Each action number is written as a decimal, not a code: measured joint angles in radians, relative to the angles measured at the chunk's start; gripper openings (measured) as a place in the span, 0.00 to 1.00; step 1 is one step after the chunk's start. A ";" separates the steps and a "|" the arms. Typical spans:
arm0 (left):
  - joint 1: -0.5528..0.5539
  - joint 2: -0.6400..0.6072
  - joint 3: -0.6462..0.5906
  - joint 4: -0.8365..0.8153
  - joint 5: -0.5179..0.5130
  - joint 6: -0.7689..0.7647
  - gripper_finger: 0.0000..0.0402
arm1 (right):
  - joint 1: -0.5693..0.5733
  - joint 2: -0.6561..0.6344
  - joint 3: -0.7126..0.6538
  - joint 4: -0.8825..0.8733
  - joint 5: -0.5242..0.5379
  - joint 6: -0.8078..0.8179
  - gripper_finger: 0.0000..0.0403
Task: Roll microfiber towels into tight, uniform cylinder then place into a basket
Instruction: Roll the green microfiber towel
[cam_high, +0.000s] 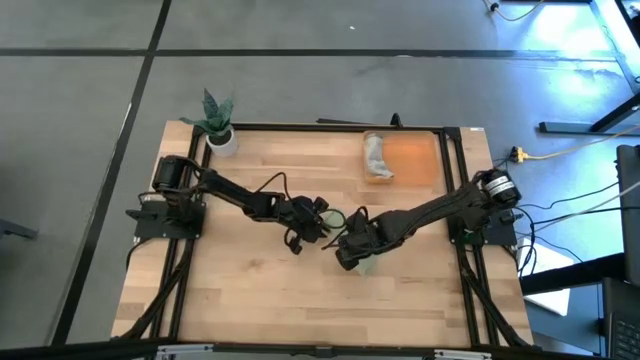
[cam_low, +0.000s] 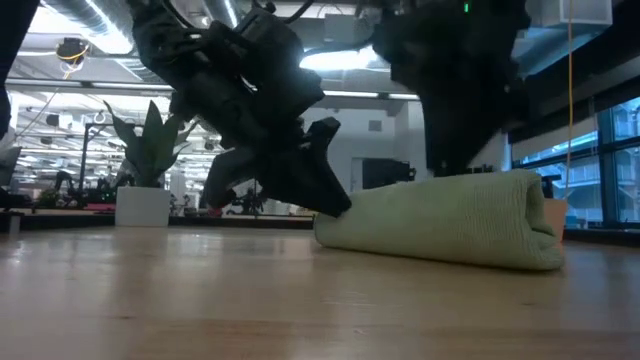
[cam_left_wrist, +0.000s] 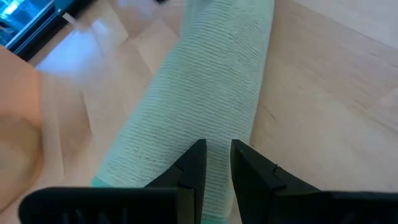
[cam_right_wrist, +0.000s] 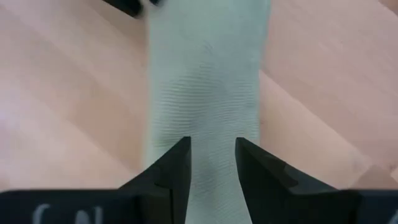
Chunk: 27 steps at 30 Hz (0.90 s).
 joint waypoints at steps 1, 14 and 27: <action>0.004 0.000 0.002 0.000 0.007 0.000 0.16 | 0.000 -0.021 0.000 0.008 0.000 0.004 0.31; 0.047 0.000 0.008 0.001 0.012 -0.001 0.16 | 0.059 0.001 0.001 0.295 -0.013 -0.121 0.31; 0.052 -0.008 0.008 -0.003 0.004 -0.011 0.16 | 0.018 0.057 0.000 0.122 -0.010 -0.107 0.31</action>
